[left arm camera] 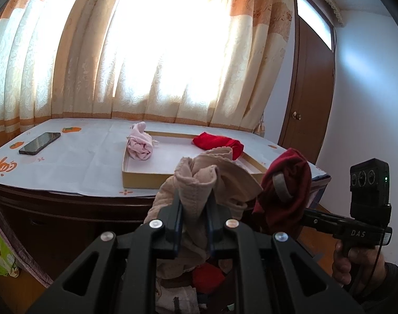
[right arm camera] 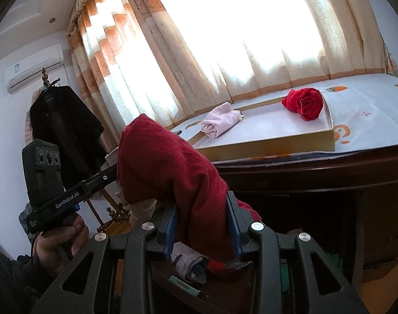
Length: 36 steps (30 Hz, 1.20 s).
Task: Take underwear out of drawer
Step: 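Carry the beige garment over the tray with the left tool while the right tool carries the dark red garment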
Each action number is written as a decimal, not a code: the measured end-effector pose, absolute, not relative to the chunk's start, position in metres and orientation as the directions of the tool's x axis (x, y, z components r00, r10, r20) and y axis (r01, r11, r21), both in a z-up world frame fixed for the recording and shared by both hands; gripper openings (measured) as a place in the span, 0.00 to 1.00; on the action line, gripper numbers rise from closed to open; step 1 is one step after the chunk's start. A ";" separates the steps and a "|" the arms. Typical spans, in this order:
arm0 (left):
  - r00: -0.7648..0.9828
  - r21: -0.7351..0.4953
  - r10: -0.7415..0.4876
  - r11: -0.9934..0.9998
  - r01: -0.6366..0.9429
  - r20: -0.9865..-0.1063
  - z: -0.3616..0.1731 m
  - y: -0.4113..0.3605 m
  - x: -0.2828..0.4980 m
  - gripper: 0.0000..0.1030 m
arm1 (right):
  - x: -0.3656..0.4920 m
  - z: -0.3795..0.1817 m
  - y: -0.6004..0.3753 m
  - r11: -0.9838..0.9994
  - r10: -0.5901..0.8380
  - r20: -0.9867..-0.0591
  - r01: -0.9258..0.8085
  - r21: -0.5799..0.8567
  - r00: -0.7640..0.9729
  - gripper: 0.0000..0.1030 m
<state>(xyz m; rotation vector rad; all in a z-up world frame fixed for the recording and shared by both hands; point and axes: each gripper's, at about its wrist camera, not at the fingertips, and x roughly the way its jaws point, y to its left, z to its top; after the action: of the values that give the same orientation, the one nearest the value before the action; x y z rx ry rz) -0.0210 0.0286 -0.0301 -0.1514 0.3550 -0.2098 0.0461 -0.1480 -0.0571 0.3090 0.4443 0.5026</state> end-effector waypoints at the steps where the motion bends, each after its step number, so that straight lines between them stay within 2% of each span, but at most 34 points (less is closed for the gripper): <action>1: 0.918 -0.181 -0.230 0.967 0.178 -0.322 -0.030 0.028 -0.022 0.12 | 0.045 -0.056 -0.148 0.833 0.525 -0.326 -0.395 0.387 0.786 0.35; 18: 0.933 -0.170 -0.239 0.965 0.198 -0.270 -0.017 0.021 -0.020 0.12 | 0.046 -0.041 -0.154 0.829 0.528 -0.290 -0.410 0.381 0.798 0.35; 36: 0.934 -0.138 -0.239 0.968 0.208 -0.264 -0.003 0.017 0.004 0.12 | 0.064 -0.021 -0.163 0.834 0.517 -0.276 -0.404 0.375 0.810 0.35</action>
<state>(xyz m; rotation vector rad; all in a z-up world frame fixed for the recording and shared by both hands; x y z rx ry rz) 0.0037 0.0172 -0.0031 -0.1087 0.2834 -0.2288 0.0643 -0.1631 -0.0208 0.3079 0.3807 0.5004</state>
